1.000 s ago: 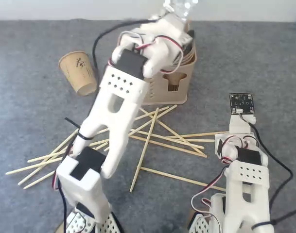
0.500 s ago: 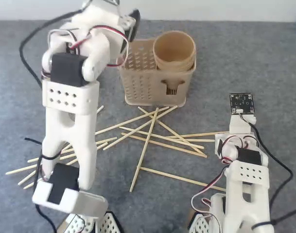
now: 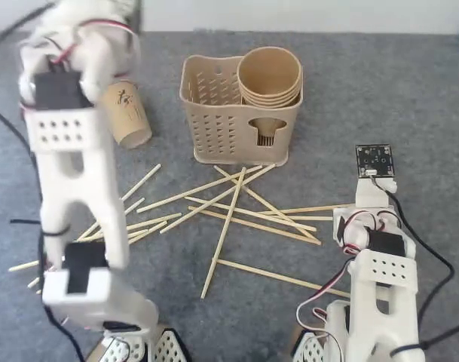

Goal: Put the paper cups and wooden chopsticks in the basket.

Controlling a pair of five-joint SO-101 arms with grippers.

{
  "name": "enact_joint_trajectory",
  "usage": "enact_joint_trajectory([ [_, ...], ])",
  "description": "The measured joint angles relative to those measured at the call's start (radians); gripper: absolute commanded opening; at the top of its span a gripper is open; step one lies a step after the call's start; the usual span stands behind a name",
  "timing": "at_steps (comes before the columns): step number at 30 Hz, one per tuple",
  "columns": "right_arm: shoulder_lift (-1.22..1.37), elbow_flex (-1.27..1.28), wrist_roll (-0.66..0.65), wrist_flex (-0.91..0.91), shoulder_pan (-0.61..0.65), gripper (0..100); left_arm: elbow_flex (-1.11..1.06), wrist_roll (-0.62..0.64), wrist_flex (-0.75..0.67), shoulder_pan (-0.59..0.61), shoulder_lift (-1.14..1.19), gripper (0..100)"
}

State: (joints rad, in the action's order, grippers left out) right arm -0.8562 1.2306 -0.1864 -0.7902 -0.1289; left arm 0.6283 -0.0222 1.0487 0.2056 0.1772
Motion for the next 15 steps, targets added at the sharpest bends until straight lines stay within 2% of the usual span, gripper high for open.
enact_joint_trajectory([
  [3,0.000,0.000,0.000,0.000,0.000,0.8,0.018,0.020,-0.075,0.060,0.141,14],
  [8,0.000,0.002,0.000,0.000,0.000,0.8,0.132,0.074,-0.170,0.095,0.399,14],
  [15,-0.009,0.035,0.000,0.015,0.000,0.8,0.388,0.087,-0.184,0.103,0.753,14],
])
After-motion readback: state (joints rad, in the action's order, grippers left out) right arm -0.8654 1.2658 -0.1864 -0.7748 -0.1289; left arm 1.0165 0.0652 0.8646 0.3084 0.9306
